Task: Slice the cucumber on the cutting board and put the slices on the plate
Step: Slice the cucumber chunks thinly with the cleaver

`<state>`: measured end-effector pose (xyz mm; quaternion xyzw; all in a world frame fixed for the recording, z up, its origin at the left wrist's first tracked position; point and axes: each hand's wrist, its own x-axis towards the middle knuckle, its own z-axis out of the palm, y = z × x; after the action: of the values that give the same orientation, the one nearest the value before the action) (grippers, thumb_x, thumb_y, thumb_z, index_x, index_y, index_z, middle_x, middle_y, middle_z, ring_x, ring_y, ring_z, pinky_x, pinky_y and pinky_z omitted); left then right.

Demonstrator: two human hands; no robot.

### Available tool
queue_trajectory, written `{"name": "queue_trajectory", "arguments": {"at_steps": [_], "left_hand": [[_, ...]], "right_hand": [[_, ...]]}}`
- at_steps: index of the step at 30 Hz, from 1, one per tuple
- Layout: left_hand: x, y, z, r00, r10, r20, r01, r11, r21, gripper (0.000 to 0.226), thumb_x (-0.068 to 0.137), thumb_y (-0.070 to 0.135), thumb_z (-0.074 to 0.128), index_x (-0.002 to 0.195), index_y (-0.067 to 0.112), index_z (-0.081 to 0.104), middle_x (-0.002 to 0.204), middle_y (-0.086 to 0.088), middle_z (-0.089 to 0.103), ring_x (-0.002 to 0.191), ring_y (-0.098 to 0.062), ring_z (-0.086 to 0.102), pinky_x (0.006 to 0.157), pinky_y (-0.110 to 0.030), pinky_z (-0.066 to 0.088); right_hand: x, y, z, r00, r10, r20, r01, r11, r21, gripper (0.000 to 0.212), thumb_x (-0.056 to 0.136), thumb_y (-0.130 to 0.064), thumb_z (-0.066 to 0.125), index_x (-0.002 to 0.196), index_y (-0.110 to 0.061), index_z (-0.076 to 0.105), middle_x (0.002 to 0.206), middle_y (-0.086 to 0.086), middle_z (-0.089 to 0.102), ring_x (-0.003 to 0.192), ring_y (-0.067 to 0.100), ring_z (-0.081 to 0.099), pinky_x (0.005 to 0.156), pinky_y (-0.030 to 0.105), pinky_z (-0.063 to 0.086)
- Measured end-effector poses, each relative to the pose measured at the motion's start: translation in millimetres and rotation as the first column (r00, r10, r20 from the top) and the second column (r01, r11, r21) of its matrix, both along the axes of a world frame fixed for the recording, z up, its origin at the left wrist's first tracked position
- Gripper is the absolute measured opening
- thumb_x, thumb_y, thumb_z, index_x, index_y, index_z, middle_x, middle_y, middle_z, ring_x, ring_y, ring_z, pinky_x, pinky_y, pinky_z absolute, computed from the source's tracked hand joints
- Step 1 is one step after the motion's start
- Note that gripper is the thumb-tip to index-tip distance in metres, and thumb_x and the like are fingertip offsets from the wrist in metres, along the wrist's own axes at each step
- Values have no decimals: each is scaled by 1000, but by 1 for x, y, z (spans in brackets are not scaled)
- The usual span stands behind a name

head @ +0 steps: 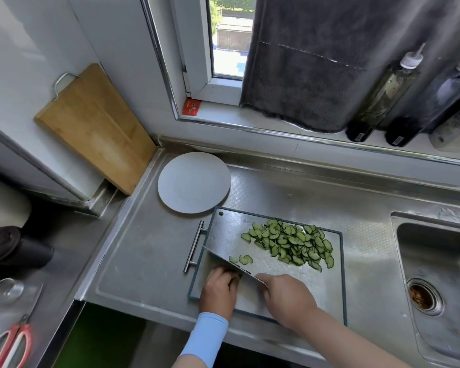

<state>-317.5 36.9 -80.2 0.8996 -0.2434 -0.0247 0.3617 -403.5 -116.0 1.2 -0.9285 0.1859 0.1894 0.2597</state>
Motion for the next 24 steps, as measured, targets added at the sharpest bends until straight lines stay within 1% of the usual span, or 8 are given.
{"name": "queue_trajectory", "arguments": {"at_steps": [3,5,7,10,12,18,21,24], "left_hand": [[1,0,4,1000,-26,-12,26,999,-20,22,69,-4,79,75,16,73,79,6,62,75,-8,54,71,-11,42],[5,-5,5,999,-26,-28,25,1000,-19,21,69,-3,80,76,16,74,79,7,62,75,-7,54,72,-9,41],[12,-12,6,999,-26,-40,26,1000,-10,21,69,-3,80,75,16,74,78,7,63,74,-6,54,73,-5,38],[22,-22,5,998,-55,-30,56,998,25,20,67,-1,82,73,17,74,78,6,64,73,-10,57,70,-13,44],[25,-24,5,998,-67,-19,68,996,55,21,65,0,84,72,17,75,77,4,66,72,-15,59,68,-20,46],[23,-26,13,998,-56,3,55,988,143,26,56,-3,86,70,17,76,76,-5,68,68,-23,65,62,-20,50],[24,-25,12,999,-52,0,51,989,142,25,58,-2,86,72,17,75,77,-4,68,70,-22,65,65,-21,50],[23,-24,11,998,-59,-2,58,990,126,25,59,-1,86,73,18,76,79,-1,68,72,-22,65,64,-20,49]], "right_hand": [[-3,-11,2,997,-73,4,73,997,-25,26,99,-25,38,112,-32,60,85,-4,64,75,22,51,61,32,39],[-6,-19,2,992,-126,8,126,991,-55,31,97,-23,38,116,-34,60,94,-2,69,77,22,52,63,32,38],[-6,-24,3,988,-157,10,158,984,-81,34,97,-22,38,120,-34,60,103,-2,71,86,24,59,65,30,36],[-6,-24,5,990,-140,13,141,987,-81,36,98,-24,38,125,-35,59,106,0,72,96,26,64,67,32,43],[-8,-18,7,993,-117,19,118,991,-66,35,97,-25,39,125,-36,57,102,1,72,92,27,64,68,34,47],[-19,0,9,998,-63,21,64,996,-59,29,96,-23,39,119,-33,52,88,3,68,80,29,60,62,36,43],[-25,0,10,996,-88,7,89,994,-59,26,93,-20,39,113,-31,52,84,3,65,76,28,56,55,35,36],[-31,-2,13,997,-82,-5,82,995,-63,21,93,-20,39,107,-28,51,77,-1,55,72,27,49,49,32,28]]}}
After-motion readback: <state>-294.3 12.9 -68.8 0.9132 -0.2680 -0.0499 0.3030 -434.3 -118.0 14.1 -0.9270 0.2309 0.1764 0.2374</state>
